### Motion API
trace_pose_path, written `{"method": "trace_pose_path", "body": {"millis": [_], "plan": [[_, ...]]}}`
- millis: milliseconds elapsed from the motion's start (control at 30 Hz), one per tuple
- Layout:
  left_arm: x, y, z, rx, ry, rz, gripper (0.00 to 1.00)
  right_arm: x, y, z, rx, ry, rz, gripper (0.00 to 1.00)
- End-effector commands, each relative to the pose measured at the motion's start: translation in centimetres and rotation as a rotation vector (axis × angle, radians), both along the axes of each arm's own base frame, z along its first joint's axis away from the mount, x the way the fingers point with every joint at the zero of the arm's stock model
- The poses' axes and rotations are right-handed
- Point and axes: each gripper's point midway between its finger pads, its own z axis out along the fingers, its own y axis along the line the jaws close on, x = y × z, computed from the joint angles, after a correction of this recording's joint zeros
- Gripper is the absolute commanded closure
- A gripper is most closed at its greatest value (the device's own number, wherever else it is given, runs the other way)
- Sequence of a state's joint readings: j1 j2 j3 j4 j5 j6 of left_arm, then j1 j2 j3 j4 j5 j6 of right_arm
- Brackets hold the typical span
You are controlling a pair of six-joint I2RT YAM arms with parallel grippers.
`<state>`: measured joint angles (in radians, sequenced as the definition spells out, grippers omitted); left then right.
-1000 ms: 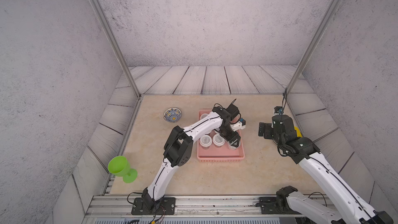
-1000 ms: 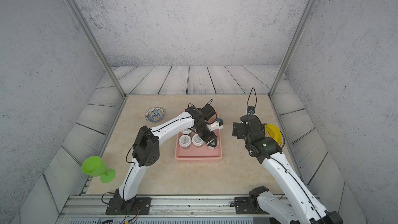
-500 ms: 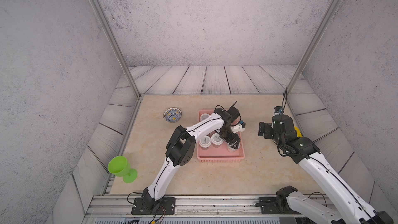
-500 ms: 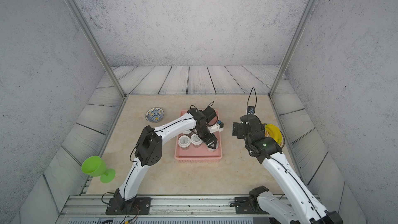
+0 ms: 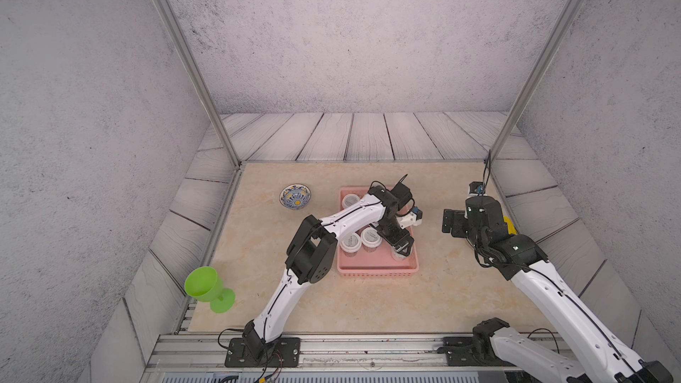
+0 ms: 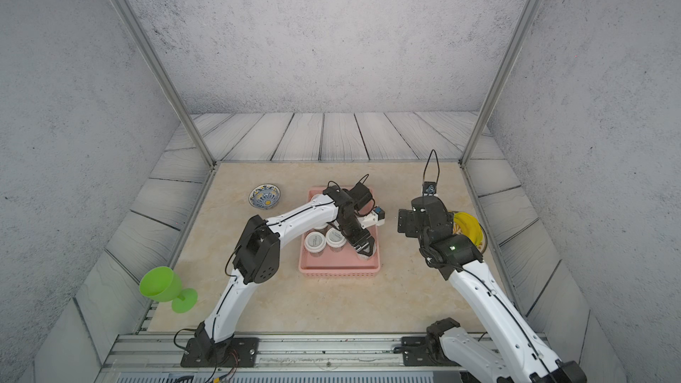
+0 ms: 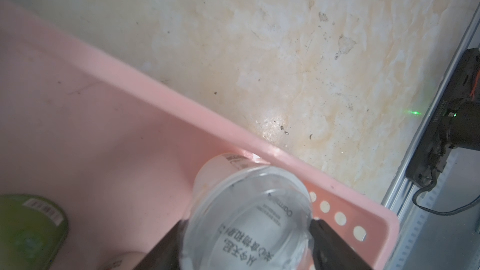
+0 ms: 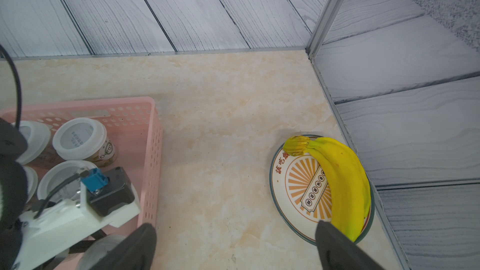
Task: Put the yogurt in the basket
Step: Place the yogurt in the basket.
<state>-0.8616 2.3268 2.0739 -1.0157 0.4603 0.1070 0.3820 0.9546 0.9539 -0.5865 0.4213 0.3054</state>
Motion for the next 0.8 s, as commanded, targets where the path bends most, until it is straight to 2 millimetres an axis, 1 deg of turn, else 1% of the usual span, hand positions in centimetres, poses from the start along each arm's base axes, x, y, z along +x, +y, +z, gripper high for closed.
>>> {"method": "trace_pose_path", "body": {"millis": [0, 167, 333, 467, 600, 767], "plan": [[0.0, 0.3, -0.1, 0.021, 0.007, 0.000, 0.21, -0.1, -0.2, -0.3, -0.005, 0.005, -0.004, 0.00], [0.0, -0.1, 1.8, -0.004, -0.024, -0.005, 0.17, -0.1, -0.2, -0.3, -0.005, 0.004, -0.005, 0.00], [-0.1, -0.3, 4.7, -0.042, -0.070, -0.010, 0.13, -0.1, -0.1, -0.3, -0.005, 0.004, -0.004, 0.00], [0.1, 0.0, 7.1, -0.066, -0.117, -0.005, 0.12, -0.1, -0.1, -0.3, -0.005, 0.004, -0.004, 0.00], [0.5, 0.9, 9.3, -0.070, -0.185, 0.004, 0.10, 0.0, -0.1, -0.4, -0.004, 0.004, -0.003, 0.00], [1.6, 2.6, 11.8, -0.055, -0.313, 0.044, 0.03, 0.2, 0.1, -0.8, -0.007, 0.004, 0.003, 0.00]]}}
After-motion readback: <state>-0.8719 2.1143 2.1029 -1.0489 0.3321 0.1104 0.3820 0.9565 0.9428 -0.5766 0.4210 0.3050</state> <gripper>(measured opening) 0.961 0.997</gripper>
